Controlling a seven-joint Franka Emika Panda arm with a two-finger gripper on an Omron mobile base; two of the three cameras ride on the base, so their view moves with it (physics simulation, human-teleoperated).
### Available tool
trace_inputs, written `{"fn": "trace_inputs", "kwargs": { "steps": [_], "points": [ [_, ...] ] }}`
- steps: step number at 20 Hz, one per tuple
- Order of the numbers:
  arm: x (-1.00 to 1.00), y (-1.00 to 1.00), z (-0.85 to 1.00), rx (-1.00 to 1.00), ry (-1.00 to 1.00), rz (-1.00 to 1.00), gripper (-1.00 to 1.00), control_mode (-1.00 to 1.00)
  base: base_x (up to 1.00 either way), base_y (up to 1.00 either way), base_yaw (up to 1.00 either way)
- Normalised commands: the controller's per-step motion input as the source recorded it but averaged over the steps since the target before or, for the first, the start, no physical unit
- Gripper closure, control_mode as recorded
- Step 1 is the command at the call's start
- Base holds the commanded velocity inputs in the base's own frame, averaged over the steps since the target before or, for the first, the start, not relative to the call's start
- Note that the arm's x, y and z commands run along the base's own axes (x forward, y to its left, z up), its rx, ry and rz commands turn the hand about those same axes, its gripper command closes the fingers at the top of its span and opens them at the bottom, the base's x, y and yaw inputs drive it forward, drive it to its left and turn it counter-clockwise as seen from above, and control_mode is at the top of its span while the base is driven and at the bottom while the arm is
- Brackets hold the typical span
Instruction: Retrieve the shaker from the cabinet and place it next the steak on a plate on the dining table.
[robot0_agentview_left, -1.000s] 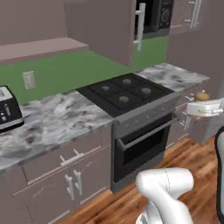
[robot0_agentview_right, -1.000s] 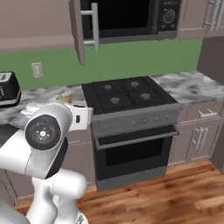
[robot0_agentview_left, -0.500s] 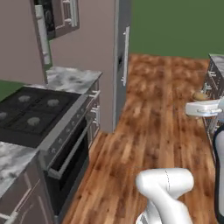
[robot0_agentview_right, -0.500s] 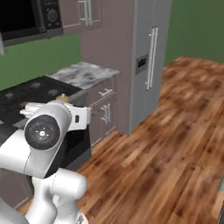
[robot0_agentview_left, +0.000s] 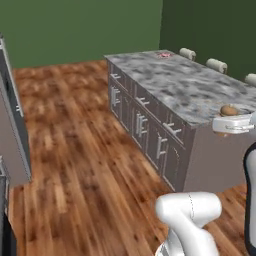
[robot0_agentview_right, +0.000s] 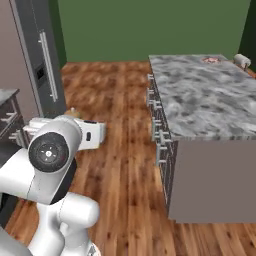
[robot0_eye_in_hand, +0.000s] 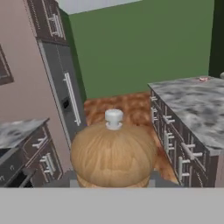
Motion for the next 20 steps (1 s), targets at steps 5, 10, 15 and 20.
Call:
{"fn": "trace_inputs", "kwargs": {
  "steps": [5, 10, 15, 20],
  "points": [
    [0.00, 0.00, 0.00, 0.00, 0.00, 0.00, 1.00, 1.00, 0.90, 1.00, -0.47],
    [0.00, 0.00, 0.00, 0.00, 0.00, 0.00, 1.00, 1.00, 1.00, 1.00, -0.34],
    [0.00, 0.00, 0.00, 0.00, 0.00, 0.00, 1.00, 1.00, 1.00, 1.00, -0.35],
    [0.00, 0.00, 0.00, 0.00, 0.00, 0.00, 1.00, 1.00, 1.00, 1.00, -0.36]
  ]
}}
